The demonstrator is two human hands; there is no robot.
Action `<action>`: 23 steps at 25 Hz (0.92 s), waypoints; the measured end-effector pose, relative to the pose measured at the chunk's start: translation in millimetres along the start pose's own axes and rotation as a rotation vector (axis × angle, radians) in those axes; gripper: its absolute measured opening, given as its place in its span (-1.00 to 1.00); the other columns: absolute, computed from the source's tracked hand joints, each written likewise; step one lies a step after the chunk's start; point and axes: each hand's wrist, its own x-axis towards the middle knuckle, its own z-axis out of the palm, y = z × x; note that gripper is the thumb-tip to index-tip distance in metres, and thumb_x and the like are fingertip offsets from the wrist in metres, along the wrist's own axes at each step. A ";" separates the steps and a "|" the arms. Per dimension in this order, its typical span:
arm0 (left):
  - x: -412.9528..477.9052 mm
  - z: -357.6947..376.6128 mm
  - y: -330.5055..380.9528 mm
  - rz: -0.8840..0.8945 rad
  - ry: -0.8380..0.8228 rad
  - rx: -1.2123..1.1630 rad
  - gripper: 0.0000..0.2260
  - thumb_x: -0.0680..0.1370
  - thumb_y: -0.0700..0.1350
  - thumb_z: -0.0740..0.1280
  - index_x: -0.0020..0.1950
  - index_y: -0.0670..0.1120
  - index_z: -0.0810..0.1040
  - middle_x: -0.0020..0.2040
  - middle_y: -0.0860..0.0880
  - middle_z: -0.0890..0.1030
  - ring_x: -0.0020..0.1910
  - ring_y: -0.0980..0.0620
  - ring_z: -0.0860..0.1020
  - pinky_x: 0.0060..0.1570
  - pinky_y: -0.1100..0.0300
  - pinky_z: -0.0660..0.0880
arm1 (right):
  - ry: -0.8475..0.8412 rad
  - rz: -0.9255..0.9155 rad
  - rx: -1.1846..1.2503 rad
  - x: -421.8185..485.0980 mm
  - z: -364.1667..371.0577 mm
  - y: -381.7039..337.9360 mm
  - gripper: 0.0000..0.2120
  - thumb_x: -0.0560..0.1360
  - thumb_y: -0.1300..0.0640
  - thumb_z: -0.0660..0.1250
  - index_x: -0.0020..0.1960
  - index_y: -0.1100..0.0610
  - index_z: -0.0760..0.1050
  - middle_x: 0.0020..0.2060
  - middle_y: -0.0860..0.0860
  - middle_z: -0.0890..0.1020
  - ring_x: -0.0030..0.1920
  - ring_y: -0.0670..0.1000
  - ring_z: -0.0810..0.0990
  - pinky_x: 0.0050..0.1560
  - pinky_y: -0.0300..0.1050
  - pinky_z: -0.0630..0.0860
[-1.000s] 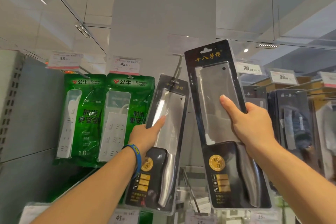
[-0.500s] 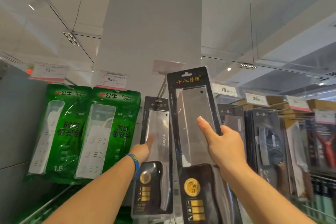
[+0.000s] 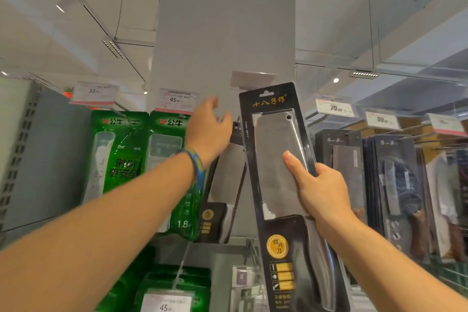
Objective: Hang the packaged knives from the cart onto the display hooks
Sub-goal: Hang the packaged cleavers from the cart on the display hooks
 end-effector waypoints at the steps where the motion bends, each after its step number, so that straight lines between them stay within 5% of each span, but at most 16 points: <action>1: 13.6 -9.1 11.6 0.041 0.005 0.014 -0.55 0.58 -0.03 0.31 0.47 -0.03 0.35 0.32 -0.03 0.51 0.13 0.01 0.55 0.23 0.00 0.50 | -0.013 0.004 -0.005 -1.9 2.9 2.0 -0.22 0.28 -0.58 0.29 0.00 0.15 0.45 -0.05 0.05 0.54 0.00 0.06 0.53 -0.03 0.03 0.44; 4: 43.1 -19.0 39.9 0.270 -0.148 0.345 -0.54 0.57 -0.01 0.33 0.47 0.06 0.37 0.39 -0.01 0.47 0.25 -0.03 0.50 0.25 0.03 0.47 | 0.001 -0.007 0.014 -6.3 9.1 12.1 -0.24 0.23 -0.60 0.25 -0.05 0.10 0.44 -0.10 0.01 0.52 -0.04 0.04 0.51 -0.02 0.03 0.44; 7: 60.1 -13.4 55.7 0.454 -0.234 0.648 -0.78 0.62 0.00 0.27 0.24 0.14 0.59 0.15 0.03 0.64 0.07 -0.05 0.56 -0.01 0.10 0.51 | -0.029 0.016 0.030 -12.1 19.0 19.1 0.02 0.27 -0.58 0.27 0.39 0.22 0.49 0.32 0.13 0.58 0.33 0.15 0.53 0.31 0.11 0.45; 9: 65.3 -11.1 57.8 0.487 -0.215 0.677 -0.81 0.63 0.01 0.27 0.18 0.13 0.63 0.05 0.05 0.67 -0.01 -0.04 0.57 -0.10 0.12 0.48 | -0.075 0.062 0.074 -18.1 27.9 20.4 0.10 0.24 -0.63 0.26 0.43 0.22 0.47 0.35 0.14 0.57 0.35 0.18 0.54 0.36 0.16 0.47; 14: 69.0 -16.9 41.4 0.447 -0.231 0.459 -0.81 0.62 -0.01 0.31 0.19 0.10 0.65 0.08 0.06 0.68 0.05 0.01 0.58 0.06 0.12 0.50 | -0.110 0.171 0.251 -36.5 50.0 14.8 -0.25 0.20 -0.60 0.33 -0.05 0.07 0.56 -0.12 -0.04 0.64 -0.09 0.00 0.63 -0.09 -0.04 0.56; 18: 69.6 -21.4 34.6 0.420 -0.271 0.414 -0.77 0.63 -0.03 0.29 0.26 0.12 0.62 0.16 0.03 0.66 0.14 -0.02 0.57 0.10 0.16 0.45 | -0.112 0.130 0.205 -33.8 52.4 13.2 -0.19 0.26 -0.58 0.32 0.05 0.15 0.59 -0.05 0.00 0.68 -0.02 0.00 0.67 0.04 0.06 0.61; 21: 69.6 -24.1 34.9 0.416 -0.261 0.462 -0.76 0.64 0.01 0.27 0.27 0.14 0.61 0.12 0.01 0.67 0.09 -0.04 0.57 0.07 0.14 0.47 | -0.097 0.027 0.065 -38.0 57.0 11.7 -0.37 0.34 -0.50 0.35 -0.30 0.08 0.34 -0.49 -0.12 0.39 -0.47 -0.13 0.36 -0.34 -0.11 0.37; 23: 70.5 -26.5 36.8 0.418 -0.275 0.482 -0.76 0.64 0.01 0.27 0.27 0.13 0.61 0.10 0.00 0.67 0.06 -0.05 0.57 0.08 0.06 0.51 | -0.140 0.083 0.041 -46.0 63.9 16.2 -0.42 0.38 -0.46 0.37 -0.32 0.06 0.35 -0.48 -0.13 0.40 -0.46 -0.08 0.42 -0.34 -0.08 0.37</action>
